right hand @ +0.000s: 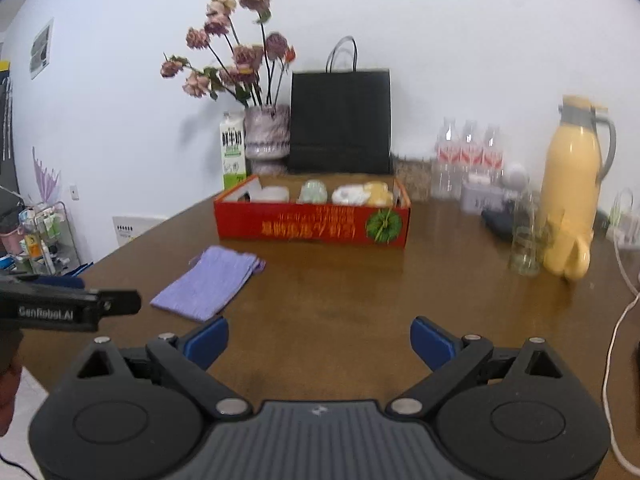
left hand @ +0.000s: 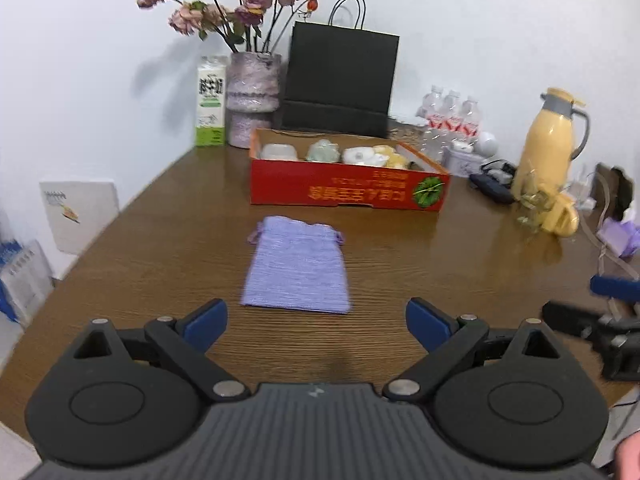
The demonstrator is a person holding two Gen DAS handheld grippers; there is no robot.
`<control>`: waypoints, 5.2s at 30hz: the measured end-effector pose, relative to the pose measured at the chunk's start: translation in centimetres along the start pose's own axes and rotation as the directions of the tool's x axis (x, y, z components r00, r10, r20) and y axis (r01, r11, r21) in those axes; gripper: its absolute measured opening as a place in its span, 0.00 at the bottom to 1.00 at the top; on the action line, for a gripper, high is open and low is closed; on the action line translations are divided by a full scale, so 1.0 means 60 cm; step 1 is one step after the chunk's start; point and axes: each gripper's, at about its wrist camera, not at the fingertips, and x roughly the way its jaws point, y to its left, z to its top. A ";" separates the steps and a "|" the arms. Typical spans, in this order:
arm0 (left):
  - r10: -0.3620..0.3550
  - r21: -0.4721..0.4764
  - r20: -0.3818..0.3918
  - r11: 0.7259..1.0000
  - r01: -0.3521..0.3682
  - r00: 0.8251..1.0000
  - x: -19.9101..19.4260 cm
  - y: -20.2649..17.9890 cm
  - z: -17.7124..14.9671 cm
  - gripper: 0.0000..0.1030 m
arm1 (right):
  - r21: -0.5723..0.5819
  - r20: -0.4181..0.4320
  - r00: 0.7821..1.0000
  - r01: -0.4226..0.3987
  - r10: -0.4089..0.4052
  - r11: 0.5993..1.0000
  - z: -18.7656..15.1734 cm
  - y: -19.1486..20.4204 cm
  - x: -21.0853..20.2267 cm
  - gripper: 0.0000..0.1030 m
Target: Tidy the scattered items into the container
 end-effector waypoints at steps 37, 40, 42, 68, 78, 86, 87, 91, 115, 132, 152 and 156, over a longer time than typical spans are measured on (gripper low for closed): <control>-0.459 0.320 -0.228 0.797 0.512 0.858 0.149 -0.021 -0.017 0.40 | 0.011 -0.091 0.996 -0.022 0.023 1.000 0.036 -0.038 0.159 0.95; -0.503 0.267 -0.168 0.805 0.531 0.848 0.118 0.005 -0.019 0.55 | -0.022 -0.076 0.996 -0.040 0.038 0.999 0.028 -0.035 0.171 0.90; -0.488 0.215 -0.147 0.833 0.510 0.860 0.106 0.016 -0.021 0.68 | -0.028 -0.101 0.994 -0.039 0.036 0.999 0.022 -0.040 0.191 0.79; -0.203 -0.126 -0.187 0.975 0.181 0.961 0.141 0.022 -0.016 0.47 | 0.177 -0.149 0.984 -0.072 0.099 0.982 -0.033 -0.037 0.155 0.20; -0.153 -0.102 -0.182 0.985 0.136 0.971 0.163 -0.005 -0.014 0.08 | 0.108 -0.142 0.988 -0.043 0.059 0.993 -0.035 -0.017 0.182 0.18; -0.184 -0.038 -0.072 0.983 0.181 0.980 0.069 -0.021 0.000 0.06 | 0.103 -0.069 0.995 -0.064 0.072 0.993 -0.015 -0.012 0.119 0.05; -0.184 -0.028 -0.042 0.983 0.183 0.982 0.052 -0.024 0.005 0.06 | 0.095 -0.043 0.996 -0.071 0.076 0.993 -0.007 -0.008 0.102 0.05; -0.187 0.005 0.055 0.982 0.187 0.981 0.002 -0.033 0.025 0.06 | 0.081 0.060 0.993 -0.102 0.098 0.991 0.022 -0.004 0.048 0.05; -0.264 -0.022 -0.006 0.964 0.264 0.965 0.259 0.028 0.465 0.06 | -0.016 0.152 0.977 -0.153 0.153 0.988 0.469 -0.065 0.273 0.05; -0.091 -0.070 -0.302 0.995 0.074 0.949 0.525 0.154 0.377 0.06 | 0.050 -0.241 0.944 -0.219 0.224 0.975 0.365 -0.027 0.643 0.02; 0.001 0.023 -0.231 1.000 0.004 0.973 0.433 0.112 0.406 0.89 | 0.004 -0.220 0.971 -0.097 0.096 0.995 0.397 -0.072 0.579 0.90; 0.048 0.036 -0.219 0.998 -0.041 0.975 0.400 0.102 0.398 0.95 | -0.008 -0.193 0.980 -0.058 0.055 0.998 0.408 -0.100 0.520 0.91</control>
